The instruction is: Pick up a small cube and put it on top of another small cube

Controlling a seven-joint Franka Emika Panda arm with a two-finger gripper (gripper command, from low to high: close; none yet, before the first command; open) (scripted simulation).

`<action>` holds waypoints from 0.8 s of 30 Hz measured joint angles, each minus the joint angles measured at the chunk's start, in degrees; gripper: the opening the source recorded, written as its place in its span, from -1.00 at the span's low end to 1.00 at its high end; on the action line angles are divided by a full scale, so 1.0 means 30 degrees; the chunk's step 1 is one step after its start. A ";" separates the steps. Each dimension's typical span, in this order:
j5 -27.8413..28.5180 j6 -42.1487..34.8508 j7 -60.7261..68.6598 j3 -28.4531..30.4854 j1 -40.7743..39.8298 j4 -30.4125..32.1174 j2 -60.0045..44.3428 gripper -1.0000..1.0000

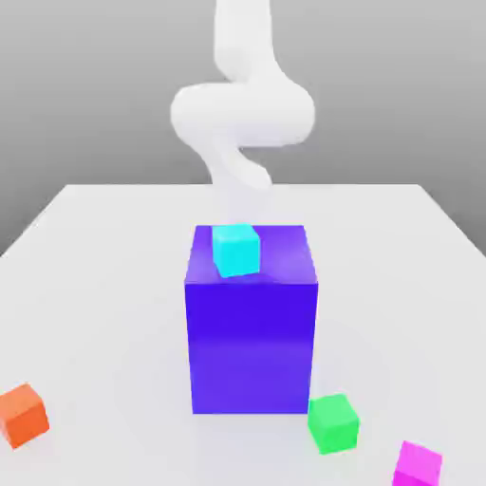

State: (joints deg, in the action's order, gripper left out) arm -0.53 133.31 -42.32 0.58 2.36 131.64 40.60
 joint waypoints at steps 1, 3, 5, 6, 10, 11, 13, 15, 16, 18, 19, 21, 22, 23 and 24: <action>-0.0081 0.0221 0.0505 0.0074 0.0328 -0.0020 -0.0752 0.00; -0.0255 0.0624 0.1494 0.0209 0.0946 -0.0064 -0.2184 0.00; -0.0404 0.1021 0.2431 0.0340 0.1552 -0.0105 -0.3581 0.00; -0.0498 0.1220 0.2919 0.0382 0.1828 -0.0125 -0.4276 0.00; -0.0880 0.2014 0.4859 0.0421 0.2806 -0.0205 -0.7051 0.00; -0.0977 0.2211 0.5344 0.0380 0.3001 -0.0226 -0.7745 0.00; -0.1135 0.2607 0.6288 0.0286 0.3386 -0.0266 -0.9131 0.00; -0.1241 0.3006 0.7194 0.0130 0.3708 -0.0306 -1.0515 0.00; -0.1276 0.3206 0.7635 0.0027 0.3857 -0.0325 -1.1206 0.00; -0.1275 0.3609 0.8468 -0.0170 0.4277 -0.0363 -1.2586 0.00; -0.1236 0.3816 0.8856 -0.0256 0.4510 -0.0380 -1.3275 0.00; -0.1102 0.4222 0.9596 -0.0386 0.4868 -0.0418 -1.4652 0.00; -0.1000 0.4419 0.9937 -0.0464 0.4960 -0.0438 -1.5339 0.00; -0.0861 0.4628 1.0258 -0.0561 0.5037 -0.0454 -1.6026 0.00; -0.0695 0.4836 1.0558 -0.0655 0.5120 -0.0471 -1.6712 0.00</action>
State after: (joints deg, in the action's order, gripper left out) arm -2.61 147.81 -10.64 -1.38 17.72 130.23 -9.53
